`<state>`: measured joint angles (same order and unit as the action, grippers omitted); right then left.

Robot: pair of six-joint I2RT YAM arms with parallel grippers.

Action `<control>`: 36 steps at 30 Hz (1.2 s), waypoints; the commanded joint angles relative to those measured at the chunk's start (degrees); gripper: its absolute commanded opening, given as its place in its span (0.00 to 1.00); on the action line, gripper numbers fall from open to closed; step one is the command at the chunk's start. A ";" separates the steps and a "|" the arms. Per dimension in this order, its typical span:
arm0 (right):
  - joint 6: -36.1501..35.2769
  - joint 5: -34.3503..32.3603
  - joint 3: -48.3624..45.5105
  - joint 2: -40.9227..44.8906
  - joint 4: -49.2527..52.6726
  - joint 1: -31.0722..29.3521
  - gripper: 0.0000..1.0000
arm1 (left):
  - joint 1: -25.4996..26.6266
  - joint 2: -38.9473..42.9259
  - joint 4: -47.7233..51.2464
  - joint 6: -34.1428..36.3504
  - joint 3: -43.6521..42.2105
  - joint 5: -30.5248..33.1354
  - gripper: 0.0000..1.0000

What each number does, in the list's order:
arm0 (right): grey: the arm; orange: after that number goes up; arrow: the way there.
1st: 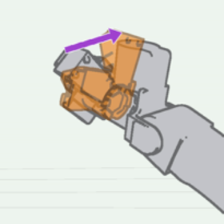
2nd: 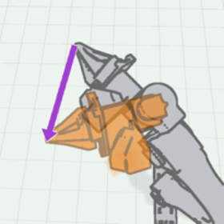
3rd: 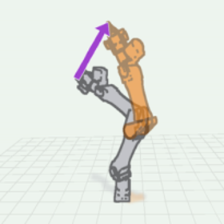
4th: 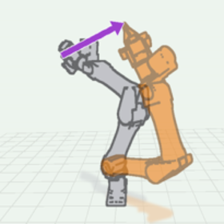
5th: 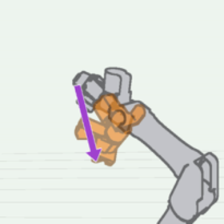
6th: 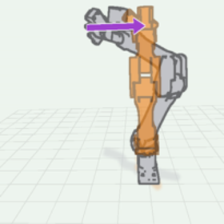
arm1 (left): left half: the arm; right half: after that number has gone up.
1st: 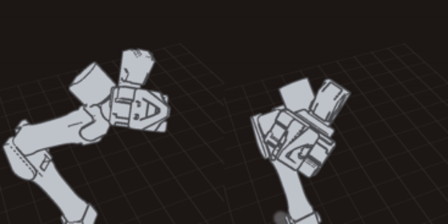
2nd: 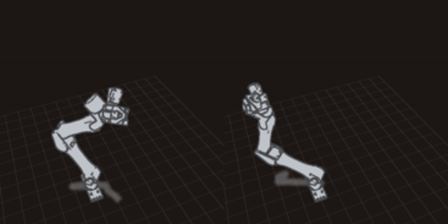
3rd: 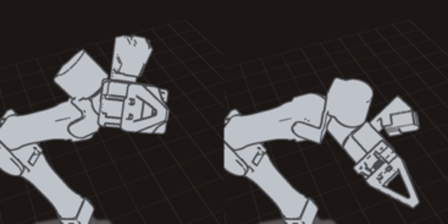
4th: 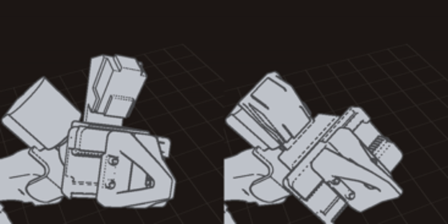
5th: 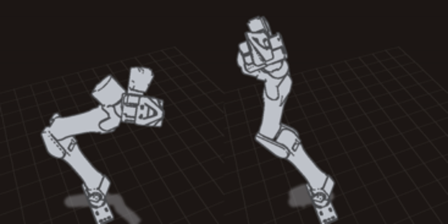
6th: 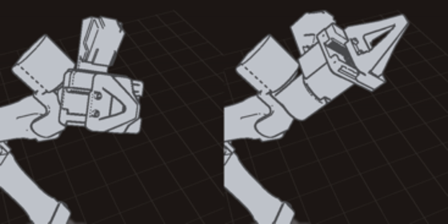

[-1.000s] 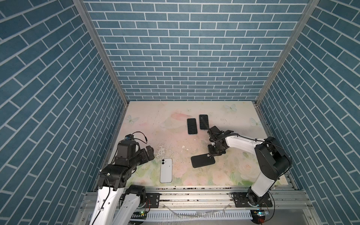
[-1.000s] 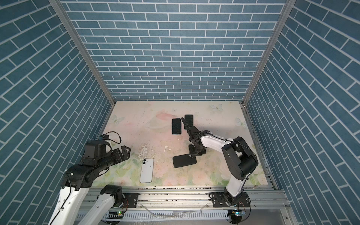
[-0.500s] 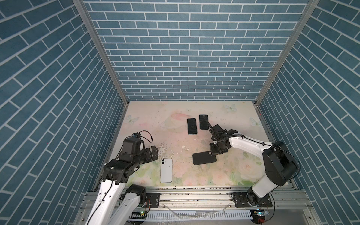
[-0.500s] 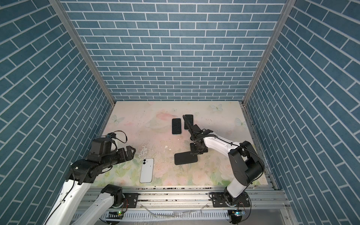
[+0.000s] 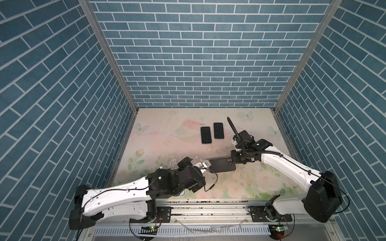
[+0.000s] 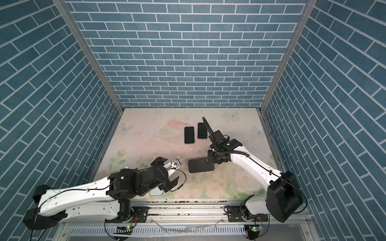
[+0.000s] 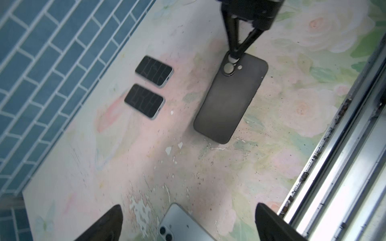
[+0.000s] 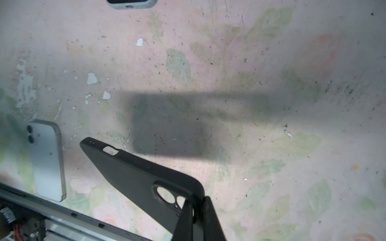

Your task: Put the phone into the phone case

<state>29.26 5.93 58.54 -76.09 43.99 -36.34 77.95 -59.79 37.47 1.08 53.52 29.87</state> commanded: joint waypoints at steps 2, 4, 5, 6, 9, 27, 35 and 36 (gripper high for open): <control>3.36 4.66 -0.51 5.54 2.76 0.29 0.10 | 4.76 -6.68 -15.13 17.16 -2.27 10.45 0.99; 4.24 5.85 -0.23 7.28 3.57 0.30 0.09 | 6.57 -8.55 -22.69 22.17 -3.82 12.79 0.97; 4.77 6.30 0.02 8.19 4.16 0.38 0.09 | 7.75 -8.94 -27.81 26.77 -5.51 12.86 0.96; 5.22 6.81 0.29 8.92 4.52 0.46 0.09 | 8.98 -9.10 -33.26 30.58 -7.46 13.60 0.97; 6.61 9.83 0.88 11.22 5.31 0.58 0.09 | 10.98 -9.51 -48.36 41.15 -12.77 14.52 1.00; 10.21 20.00 3.82 17.56 8.37 0.58 0.06 | 11.61 -10.85 -67.88 67.89 -21.48 19.75 0.94; 10.82 22.01 3.43 16.75 7.36 0.63 0.06 | 11.19 -12.31 -62.19 67.82 -19.85 23.43 0.70; 10.84 21.76 3.49 16.72 7.39 0.61 0.06 | 11.09 -11.99 -60.50 66.71 -19.64 23.31 0.63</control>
<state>38.79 26.39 61.34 -59.31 51.44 -35.94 89.19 -72.18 -26.72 69.10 32.67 51.03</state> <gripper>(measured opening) 0.092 0.654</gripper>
